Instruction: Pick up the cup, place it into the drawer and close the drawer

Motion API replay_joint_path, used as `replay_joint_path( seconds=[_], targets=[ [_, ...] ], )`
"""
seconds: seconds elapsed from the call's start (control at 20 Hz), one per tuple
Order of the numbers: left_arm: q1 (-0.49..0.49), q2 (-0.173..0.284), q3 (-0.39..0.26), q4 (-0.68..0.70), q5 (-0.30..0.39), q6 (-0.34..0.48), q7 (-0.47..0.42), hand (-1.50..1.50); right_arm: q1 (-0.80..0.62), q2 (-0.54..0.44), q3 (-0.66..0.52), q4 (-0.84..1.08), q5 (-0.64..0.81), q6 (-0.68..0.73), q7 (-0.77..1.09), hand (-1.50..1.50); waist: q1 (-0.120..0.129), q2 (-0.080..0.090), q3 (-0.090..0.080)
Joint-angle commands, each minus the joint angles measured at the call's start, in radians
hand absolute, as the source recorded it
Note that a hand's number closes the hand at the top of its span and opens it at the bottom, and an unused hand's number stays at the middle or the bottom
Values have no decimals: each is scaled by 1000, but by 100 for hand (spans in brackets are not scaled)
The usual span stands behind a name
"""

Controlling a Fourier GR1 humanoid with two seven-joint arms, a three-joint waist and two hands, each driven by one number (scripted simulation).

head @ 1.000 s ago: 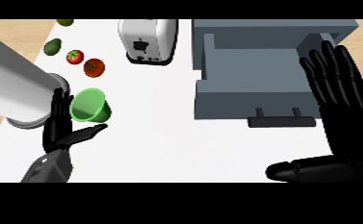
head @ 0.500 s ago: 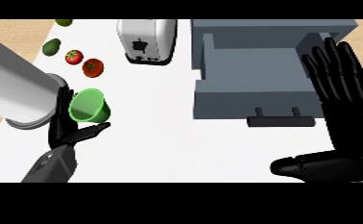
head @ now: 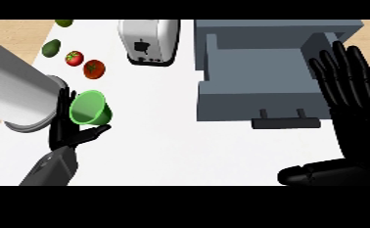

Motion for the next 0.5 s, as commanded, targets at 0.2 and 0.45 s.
replay_joint_path(
  seconds=[0.2, 0.45],
  targets=[
    [-7, -13, -4, 24, 8, -147, -38, -150, 21, 3, 0, 1, 3, 2, -7, -150, -5, 2, -1],
    [-19, -10, -10, -15, 13, -201, -45, 150, -18, 2, -5, 17, 6, -11, 8, -150, 1, 0, 0]
  ],
)
